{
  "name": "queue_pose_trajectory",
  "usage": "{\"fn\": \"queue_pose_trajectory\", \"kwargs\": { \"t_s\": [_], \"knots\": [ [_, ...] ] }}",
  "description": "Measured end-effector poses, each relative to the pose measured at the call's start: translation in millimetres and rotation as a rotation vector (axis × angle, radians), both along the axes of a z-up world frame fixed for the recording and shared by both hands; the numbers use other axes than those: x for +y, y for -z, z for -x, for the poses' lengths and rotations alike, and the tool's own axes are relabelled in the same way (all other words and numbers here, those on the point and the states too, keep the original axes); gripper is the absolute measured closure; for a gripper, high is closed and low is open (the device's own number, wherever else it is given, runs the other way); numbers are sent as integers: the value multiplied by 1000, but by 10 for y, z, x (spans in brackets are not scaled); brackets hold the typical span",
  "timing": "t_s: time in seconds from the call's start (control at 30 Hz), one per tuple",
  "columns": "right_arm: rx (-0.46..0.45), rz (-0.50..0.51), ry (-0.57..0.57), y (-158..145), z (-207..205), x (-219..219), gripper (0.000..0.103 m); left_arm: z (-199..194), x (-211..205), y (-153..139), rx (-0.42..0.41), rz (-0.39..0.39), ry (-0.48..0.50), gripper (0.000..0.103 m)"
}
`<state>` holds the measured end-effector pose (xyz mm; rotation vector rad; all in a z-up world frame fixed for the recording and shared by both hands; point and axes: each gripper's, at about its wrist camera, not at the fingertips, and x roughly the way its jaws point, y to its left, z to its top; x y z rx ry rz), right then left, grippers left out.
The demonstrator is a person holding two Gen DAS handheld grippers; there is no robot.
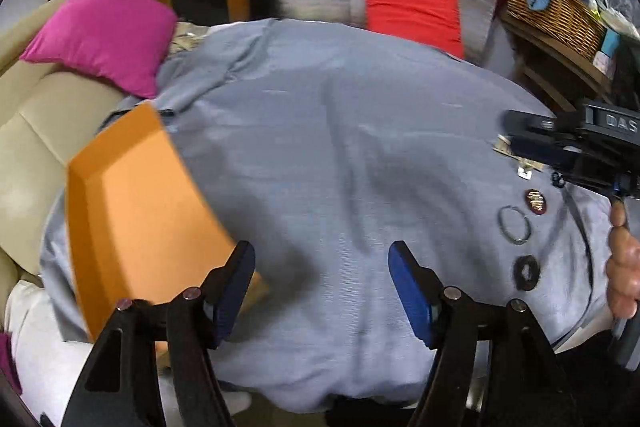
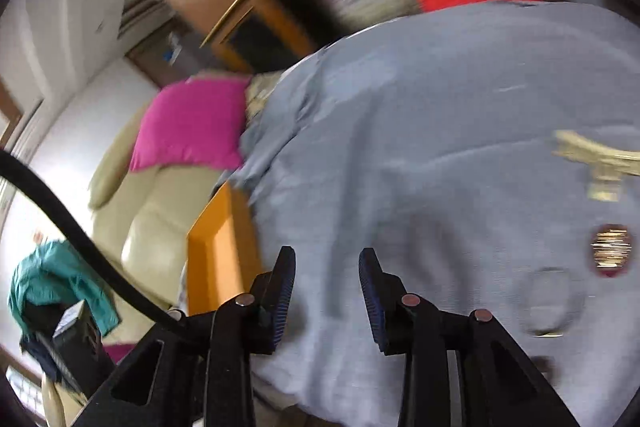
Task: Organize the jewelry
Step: 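Move both open tools back over the remaining jewelry on the table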
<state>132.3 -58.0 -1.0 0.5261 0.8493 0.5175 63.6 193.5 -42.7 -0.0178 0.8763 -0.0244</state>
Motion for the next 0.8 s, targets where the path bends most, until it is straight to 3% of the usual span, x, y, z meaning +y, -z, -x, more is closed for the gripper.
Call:
{"fn": "queue_pose_trajectory", "kwargs": {
  "t_s": [0.03, 0.1, 0.23, 0.4, 0.57, 0.8],
  "knots": [
    [5, -8, 36, 19, 23, -233, 56, -26, -104, 0, 5, 12, 6, 33],
    [8, -22, 101, 51, 70, -609, 52, -85, -298, -23, 14, 38, 35, 33],
    [26, -71, 237, 206, 161, -1454, 52, -261, -785, -34, 11, 27, 91, 32],
    [75, -150, 320, 505, 212, -2128, 52, -422, -1439, 147, 53, 37, 192, 32],
    [142, -192, 295, 735, 127, -2320, 51, -553, -1865, 558, 112, 19, 262, 32],
    [145, -124, 228, 794, -87, -2165, 51, -635, -2079, 870, 142, 55, 339, 32]
  ]
}}
